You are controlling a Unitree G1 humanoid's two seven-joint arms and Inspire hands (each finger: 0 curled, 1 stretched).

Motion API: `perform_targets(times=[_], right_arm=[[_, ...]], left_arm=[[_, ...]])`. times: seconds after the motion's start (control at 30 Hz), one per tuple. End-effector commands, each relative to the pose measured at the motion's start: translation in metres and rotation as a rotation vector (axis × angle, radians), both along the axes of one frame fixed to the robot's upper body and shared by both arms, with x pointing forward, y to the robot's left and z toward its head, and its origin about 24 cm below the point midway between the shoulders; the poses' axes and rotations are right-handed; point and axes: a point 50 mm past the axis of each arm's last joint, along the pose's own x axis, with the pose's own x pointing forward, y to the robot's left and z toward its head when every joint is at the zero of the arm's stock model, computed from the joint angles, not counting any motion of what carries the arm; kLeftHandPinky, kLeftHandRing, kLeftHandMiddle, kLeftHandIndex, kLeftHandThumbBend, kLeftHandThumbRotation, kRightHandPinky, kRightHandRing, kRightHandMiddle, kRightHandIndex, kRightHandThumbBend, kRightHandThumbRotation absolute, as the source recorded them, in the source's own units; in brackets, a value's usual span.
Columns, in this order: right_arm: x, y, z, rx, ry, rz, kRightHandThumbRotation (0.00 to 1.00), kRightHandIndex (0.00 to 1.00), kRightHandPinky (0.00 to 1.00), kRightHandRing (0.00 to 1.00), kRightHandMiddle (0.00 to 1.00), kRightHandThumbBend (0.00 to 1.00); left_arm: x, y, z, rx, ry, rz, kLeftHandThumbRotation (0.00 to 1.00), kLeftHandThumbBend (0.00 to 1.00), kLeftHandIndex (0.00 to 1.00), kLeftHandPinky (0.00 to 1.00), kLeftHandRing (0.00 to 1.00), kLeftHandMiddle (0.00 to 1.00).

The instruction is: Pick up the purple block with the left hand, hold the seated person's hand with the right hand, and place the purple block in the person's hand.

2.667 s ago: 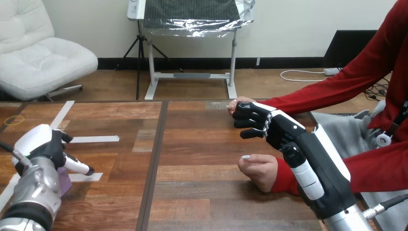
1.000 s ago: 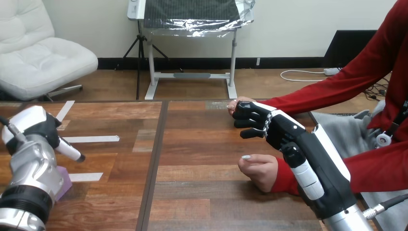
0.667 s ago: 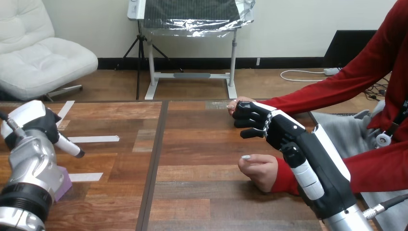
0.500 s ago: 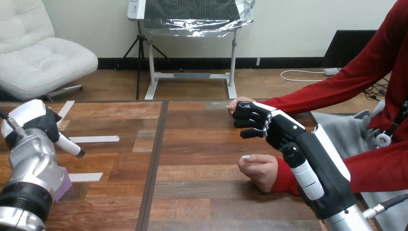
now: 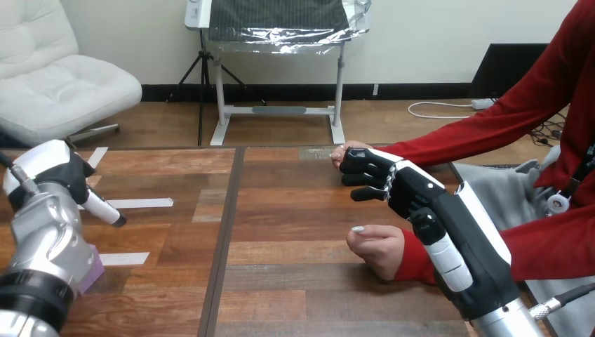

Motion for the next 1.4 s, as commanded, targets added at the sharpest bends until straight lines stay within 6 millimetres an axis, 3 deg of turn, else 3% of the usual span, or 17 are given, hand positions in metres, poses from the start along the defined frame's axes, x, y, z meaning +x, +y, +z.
perform_targets(times=[0.0, 0.83, 1.37], right_arm=[[0.006, -0.001, 0.017, -0.016, -0.087, 0.001, 1.0, 0.81, 0.74, 0.79, 0.81, 0.81], [0.007, -0.001, 0.017, -0.011, -0.086, -0.004, 1.0, 0.8, 0.72, 0.78, 0.8, 0.81], [0.007, -0.001, 0.017, -0.011, -0.087, 0.003, 1.0, 0.81, 0.73, 0.79, 0.8, 0.81]], left_arm=[[0.002, 0.0, 0.022, 0.056, -0.036, -0.036, 0.13, 0.84, 0.79, 0.41, 0.63, 0.73], [-0.018, -0.006, 0.039, 0.03, -0.023, -0.074, 0.16, 0.83, 0.76, 0.35, 0.6, 0.71], [-0.026, -0.005, 0.039, 0.039, -0.008, -0.073, 0.17, 0.83, 0.78, 0.5, 0.72, 0.77]])
